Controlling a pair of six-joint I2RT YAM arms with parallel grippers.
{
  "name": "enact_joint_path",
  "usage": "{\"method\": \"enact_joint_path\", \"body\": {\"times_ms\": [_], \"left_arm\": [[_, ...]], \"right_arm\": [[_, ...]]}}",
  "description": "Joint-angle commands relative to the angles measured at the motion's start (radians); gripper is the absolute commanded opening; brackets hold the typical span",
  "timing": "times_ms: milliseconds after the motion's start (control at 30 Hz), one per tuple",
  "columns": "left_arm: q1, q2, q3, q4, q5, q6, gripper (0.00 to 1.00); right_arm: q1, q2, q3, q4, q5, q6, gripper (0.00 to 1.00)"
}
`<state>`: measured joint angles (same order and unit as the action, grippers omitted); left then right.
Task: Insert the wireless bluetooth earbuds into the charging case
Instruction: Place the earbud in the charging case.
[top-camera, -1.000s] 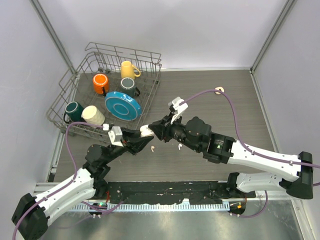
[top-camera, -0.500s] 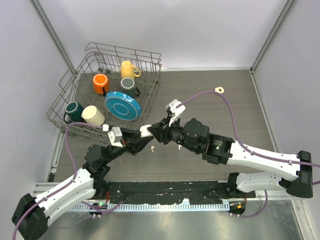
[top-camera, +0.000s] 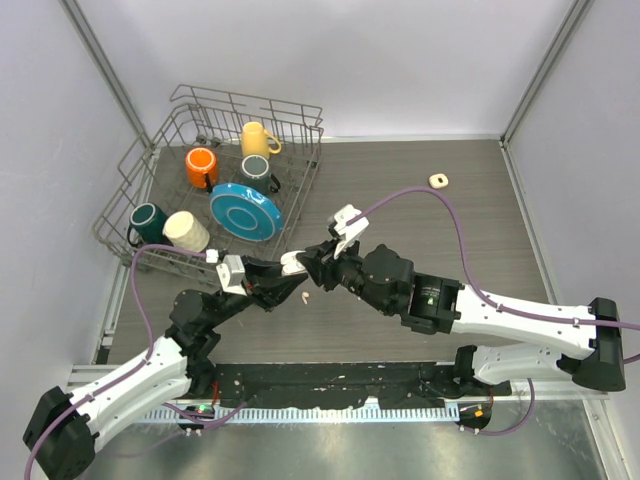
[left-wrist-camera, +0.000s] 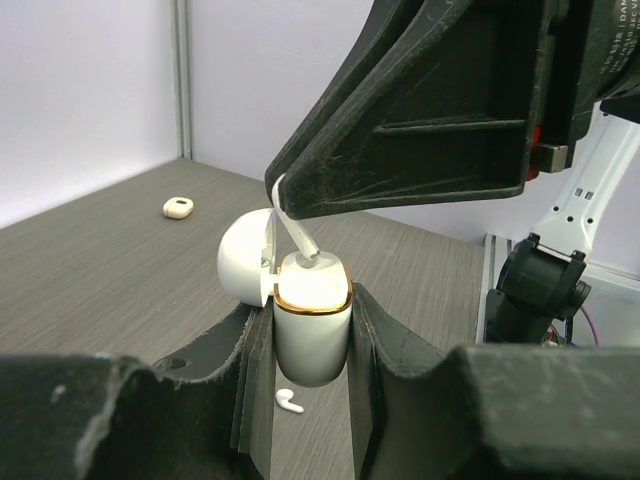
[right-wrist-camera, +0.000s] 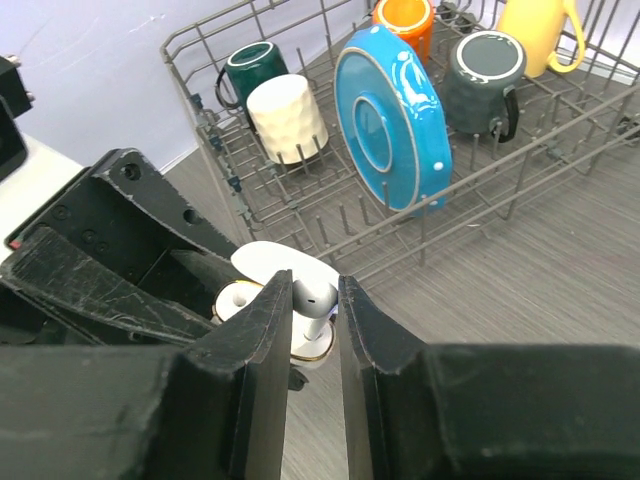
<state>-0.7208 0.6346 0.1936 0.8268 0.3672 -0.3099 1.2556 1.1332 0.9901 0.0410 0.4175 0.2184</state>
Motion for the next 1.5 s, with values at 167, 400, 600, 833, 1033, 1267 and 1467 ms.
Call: {"method": "enact_joint_path", "body": {"times_ms": [167,400,600,833,1033,1267,1467], "left_arm": [[-0.003,-0.015,0.035,0.074,-0.016,0.015,0.0],[-0.003,-0.004,0.032,0.084,-0.022,0.02,0.0],[-0.003,0.0,0.033,0.097,-0.027,0.02,0.0],[-0.002,-0.009,0.03,0.101,-0.048,0.022,0.0],[-0.002,-0.018,0.029,0.101,-0.083,0.037,0.0],[-0.002,-0.032,0.021,0.106,-0.122,0.041,0.0],[-0.003,-0.044,0.013,0.106,-0.134,0.043,0.0]], "right_arm": [[0.021,-0.007,-0.031,0.091,0.072,-0.082,0.01],[0.024,-0.016,-0.048,0.115,0.047,-0.067,0.01],[0.027,-0.012,-0.059,0.131,0.049,-0.057,0.01],[0.036,-0.018,-0.062,0.123,0.052,-0.1,0.01],[0.041,-0.03,-0.067,0.105,0.014,-0.114,0.01],[0.044,-0.029,-0.059,0.082,0.015,-0.113,0.01],[0.044,-0.027,-0.065,0.085,-0.016,-0.088,0.01]]}}
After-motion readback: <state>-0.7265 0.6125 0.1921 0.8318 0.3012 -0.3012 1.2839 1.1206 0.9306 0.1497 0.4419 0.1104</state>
